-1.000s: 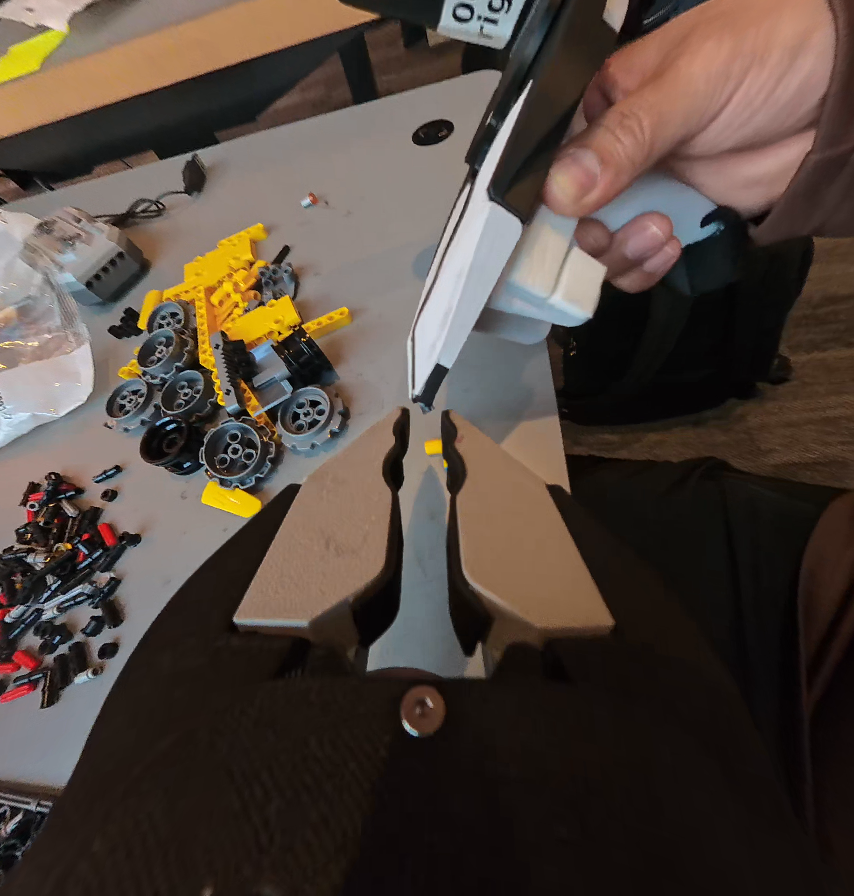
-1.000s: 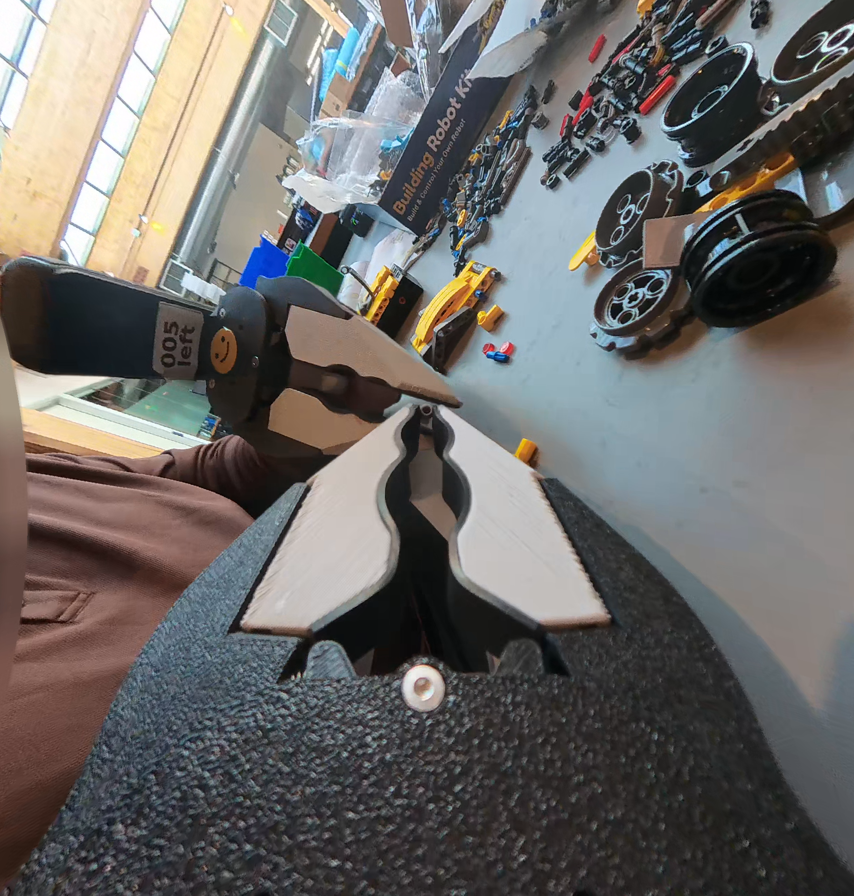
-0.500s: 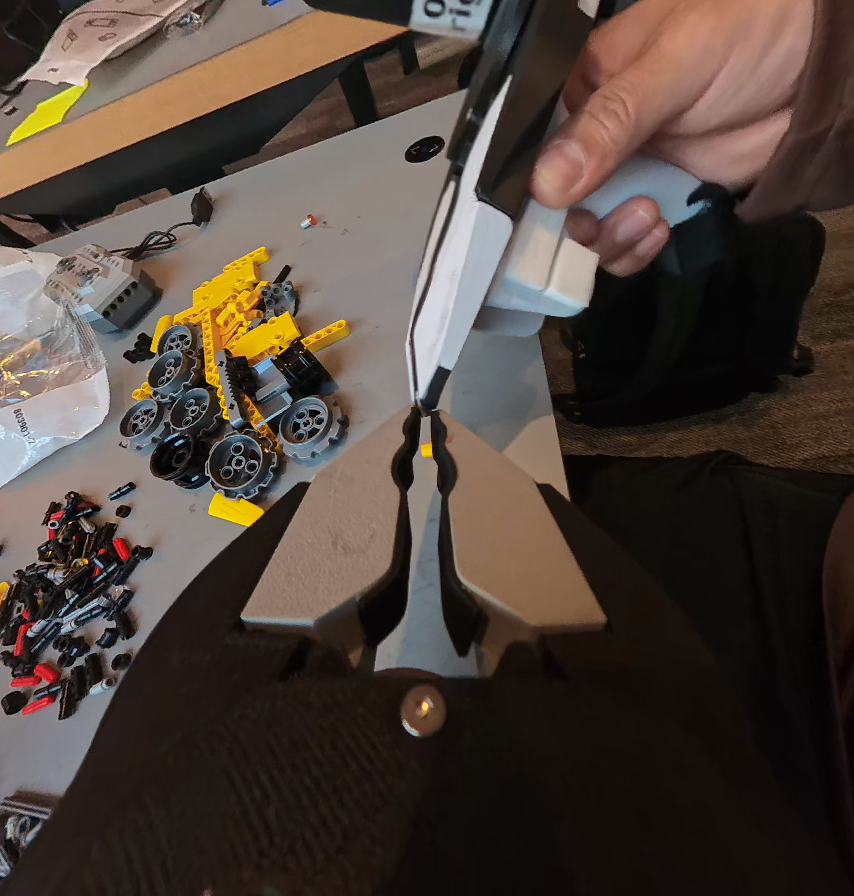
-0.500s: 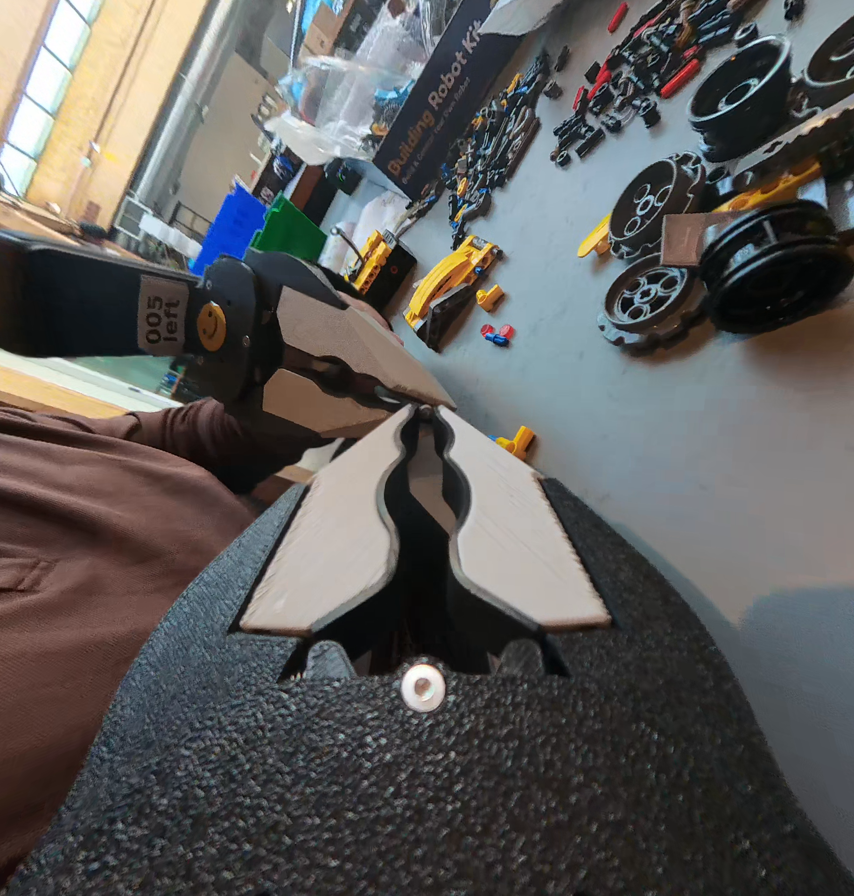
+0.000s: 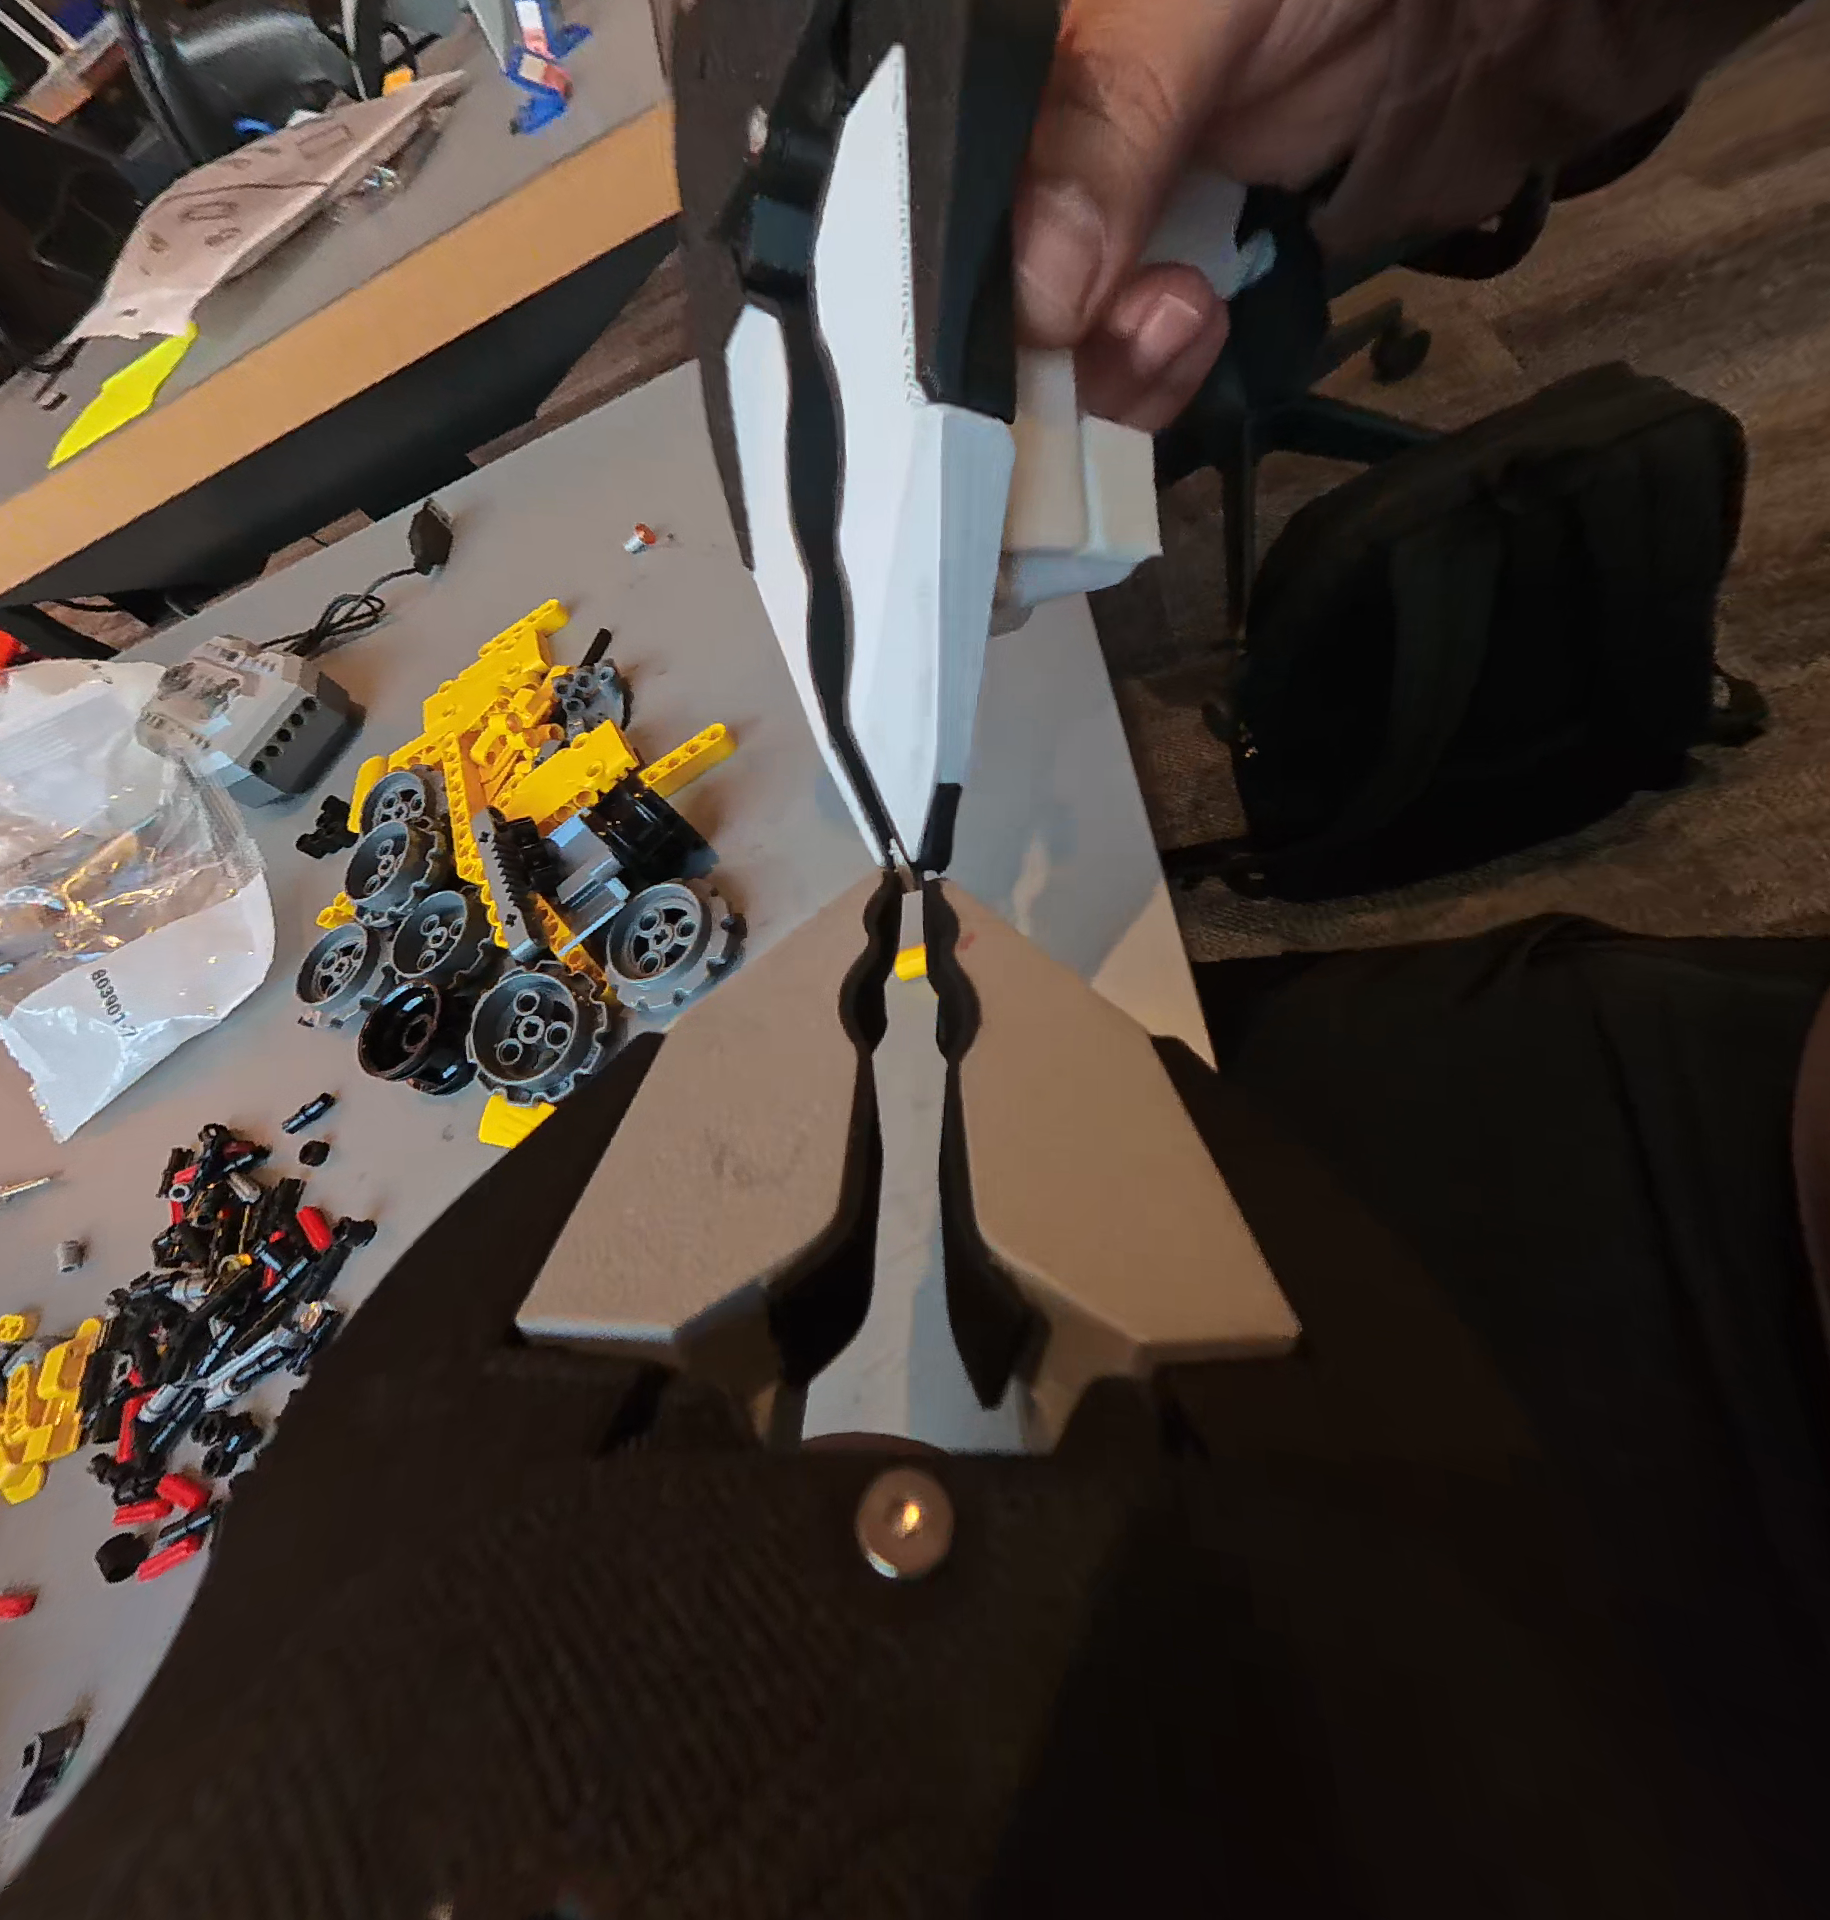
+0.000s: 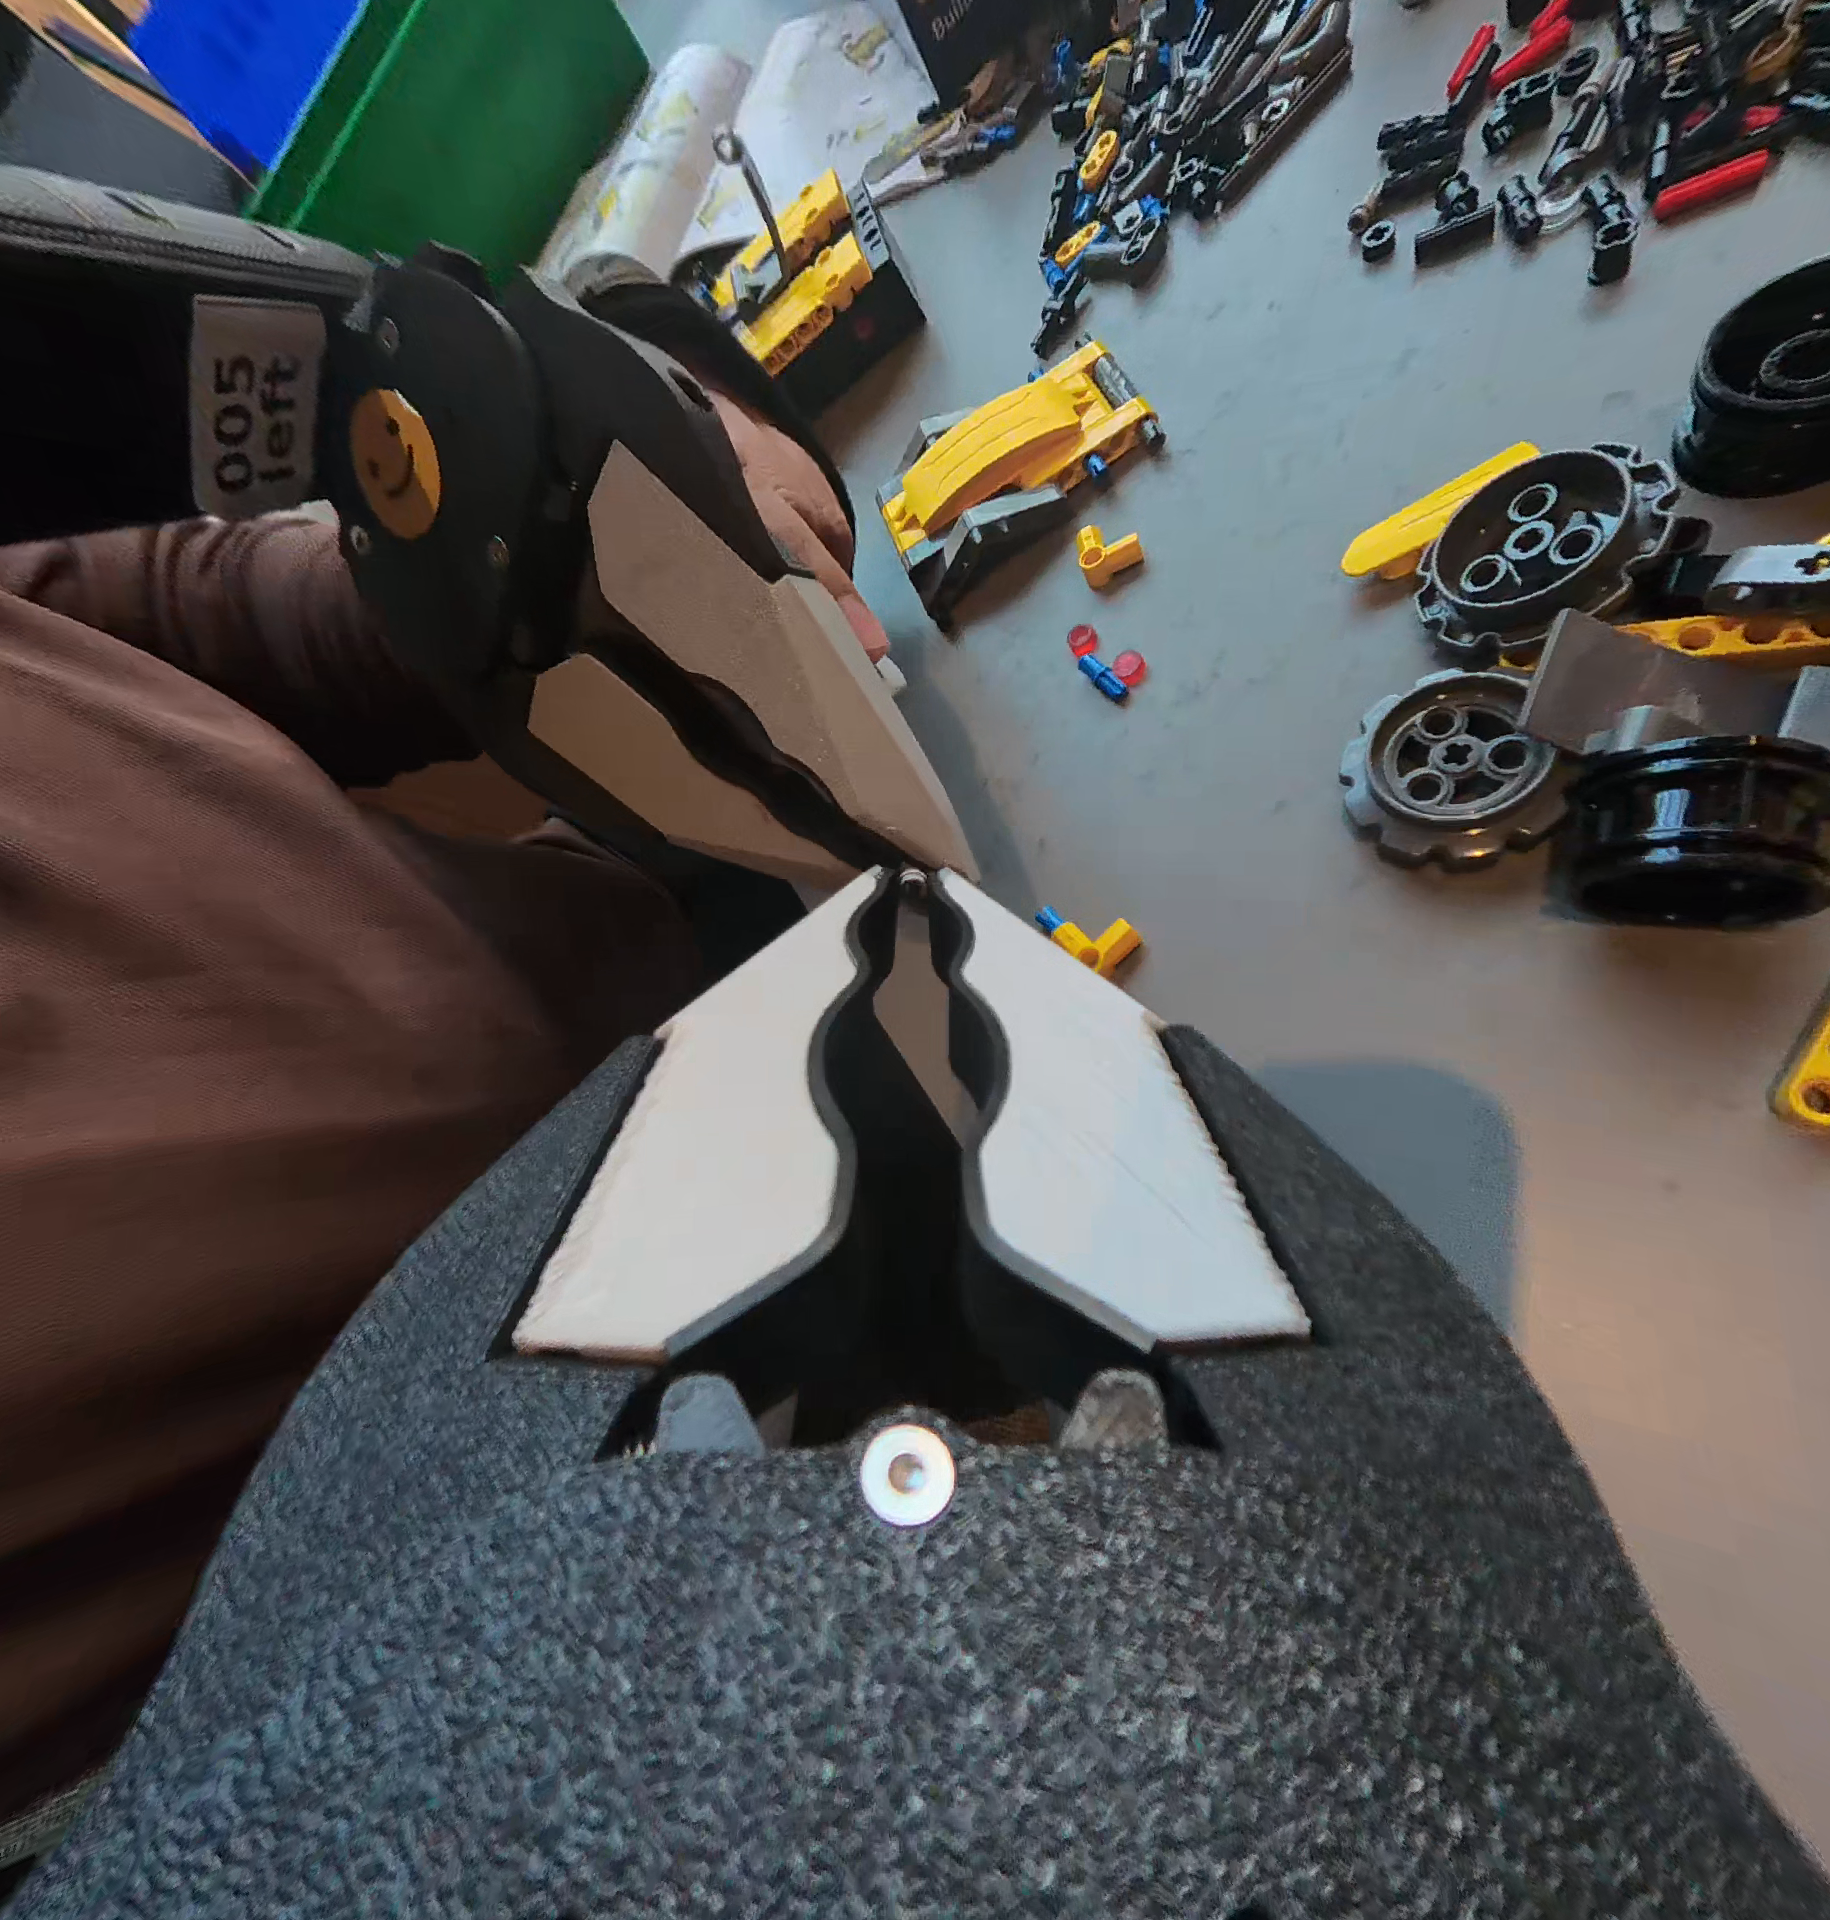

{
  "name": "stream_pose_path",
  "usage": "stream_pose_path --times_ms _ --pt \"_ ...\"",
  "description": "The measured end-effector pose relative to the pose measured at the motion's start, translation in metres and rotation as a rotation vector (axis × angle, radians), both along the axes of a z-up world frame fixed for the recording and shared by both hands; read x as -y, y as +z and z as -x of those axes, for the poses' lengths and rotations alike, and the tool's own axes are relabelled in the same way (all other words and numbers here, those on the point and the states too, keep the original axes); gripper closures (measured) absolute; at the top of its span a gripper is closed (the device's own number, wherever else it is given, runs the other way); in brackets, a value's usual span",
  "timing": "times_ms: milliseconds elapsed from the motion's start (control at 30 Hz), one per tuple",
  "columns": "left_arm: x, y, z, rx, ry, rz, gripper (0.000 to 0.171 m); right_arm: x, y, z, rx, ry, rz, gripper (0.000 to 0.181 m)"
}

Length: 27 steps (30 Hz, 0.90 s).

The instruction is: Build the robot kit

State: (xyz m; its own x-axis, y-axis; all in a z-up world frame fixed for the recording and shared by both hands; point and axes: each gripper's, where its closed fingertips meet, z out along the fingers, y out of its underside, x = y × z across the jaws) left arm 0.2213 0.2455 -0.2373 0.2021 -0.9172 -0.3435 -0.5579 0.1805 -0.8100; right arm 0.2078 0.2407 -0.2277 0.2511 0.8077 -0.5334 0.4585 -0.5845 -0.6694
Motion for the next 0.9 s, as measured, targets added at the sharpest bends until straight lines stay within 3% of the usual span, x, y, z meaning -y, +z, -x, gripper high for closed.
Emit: stream_pose_path --times_ms 233,433,700,900 --pt "-0.004 0.005 0.002 0.05 0.034 0.006 0.171 -0.004 0.005 0.003 -0.13 -0.086 0.158 0.177" --pt "-0.003 -0.002 0.001 0.006 0.017 0.008 0.171 -0.003 -0.002 0.001 -0.023 -0.061 0.044 0.177" --pt "-0.009 0.001 0.004 -0.064 0.066 -0.124 0.171 -0.008 0.002 0.003 -0.118 -0.154 0.226 0.177" --pt "-0.008 -0.005 0.004 -0.085 0.059 -0.121 0.171 -0.007 -0.003 0.003 -0.086 -0.152 0.165 0.177"
